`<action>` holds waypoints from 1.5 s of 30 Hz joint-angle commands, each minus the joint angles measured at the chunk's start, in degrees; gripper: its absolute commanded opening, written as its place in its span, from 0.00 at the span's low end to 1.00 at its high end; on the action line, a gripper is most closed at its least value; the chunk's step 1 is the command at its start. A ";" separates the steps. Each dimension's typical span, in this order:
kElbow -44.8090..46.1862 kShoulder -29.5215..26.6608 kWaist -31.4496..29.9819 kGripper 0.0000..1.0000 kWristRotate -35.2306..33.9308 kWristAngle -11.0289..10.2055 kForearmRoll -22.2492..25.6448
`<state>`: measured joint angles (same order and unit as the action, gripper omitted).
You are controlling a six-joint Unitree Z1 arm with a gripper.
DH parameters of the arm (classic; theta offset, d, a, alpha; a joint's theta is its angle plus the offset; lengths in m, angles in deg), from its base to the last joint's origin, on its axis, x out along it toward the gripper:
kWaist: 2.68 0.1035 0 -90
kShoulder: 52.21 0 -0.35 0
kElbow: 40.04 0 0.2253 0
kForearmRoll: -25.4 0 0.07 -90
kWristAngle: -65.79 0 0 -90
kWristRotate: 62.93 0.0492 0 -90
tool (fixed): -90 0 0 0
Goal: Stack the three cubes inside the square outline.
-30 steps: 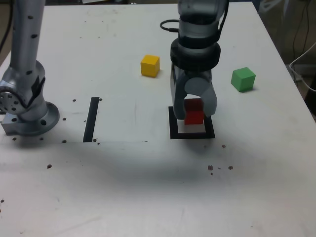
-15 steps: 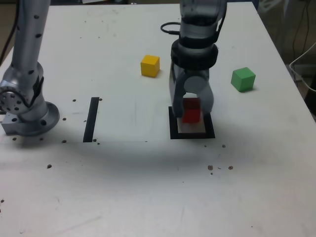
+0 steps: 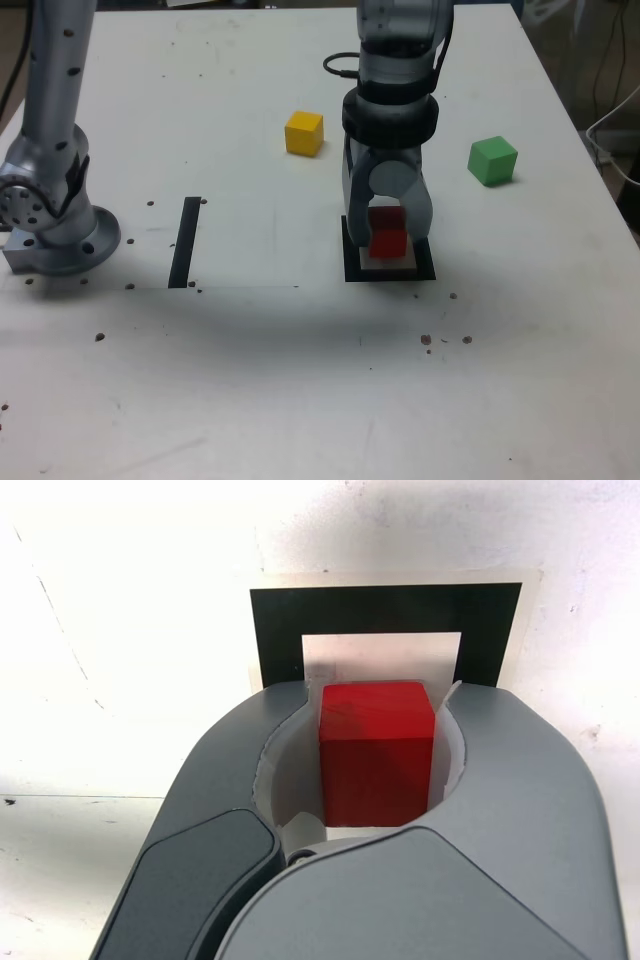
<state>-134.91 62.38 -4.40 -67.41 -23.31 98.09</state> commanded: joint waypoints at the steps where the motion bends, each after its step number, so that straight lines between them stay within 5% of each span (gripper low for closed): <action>1: 0.22 -0.24 -0.06 0.40 0.08 0.13 -0.03; 16: 0.85 -0.32 -0.29 0.99 0.08 -0.37 -0.23; 29: 1.36 -3.53 -0.29 0.99 0.08 -1.29 -0.06; 37: 0.45 -7.30 -0.06 0.99 0.30 -3.19 4.36; 45: -1.28 -9.17 4.66 0.99 11.34 -4.06 7.93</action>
<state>-135.92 53.61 -0.51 -57.75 -27.31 105.42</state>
